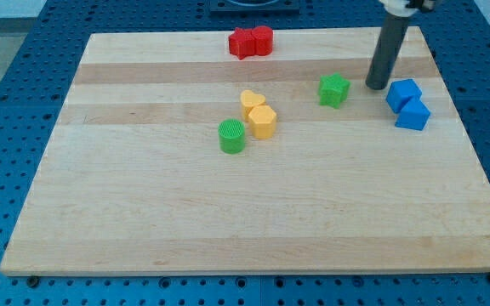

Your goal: Push green star towards top right

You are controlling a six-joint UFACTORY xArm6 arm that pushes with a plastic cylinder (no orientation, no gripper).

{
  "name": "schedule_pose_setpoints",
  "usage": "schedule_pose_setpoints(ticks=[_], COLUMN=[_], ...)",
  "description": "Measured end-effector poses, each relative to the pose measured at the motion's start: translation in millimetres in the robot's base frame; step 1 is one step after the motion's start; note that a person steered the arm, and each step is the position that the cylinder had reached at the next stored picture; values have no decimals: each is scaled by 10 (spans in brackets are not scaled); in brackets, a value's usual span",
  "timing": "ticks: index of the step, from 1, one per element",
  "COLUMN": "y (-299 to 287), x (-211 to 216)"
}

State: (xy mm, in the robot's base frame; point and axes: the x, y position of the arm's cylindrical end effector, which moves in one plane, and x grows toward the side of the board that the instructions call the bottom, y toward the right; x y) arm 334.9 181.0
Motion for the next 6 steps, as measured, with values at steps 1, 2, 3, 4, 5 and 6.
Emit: schedule_pose_setpoints(ticks=[1,2,3,4,5,6], y=[-95,-100,-218,-550,-850,-913], x=[10,170,385,610,745,679])
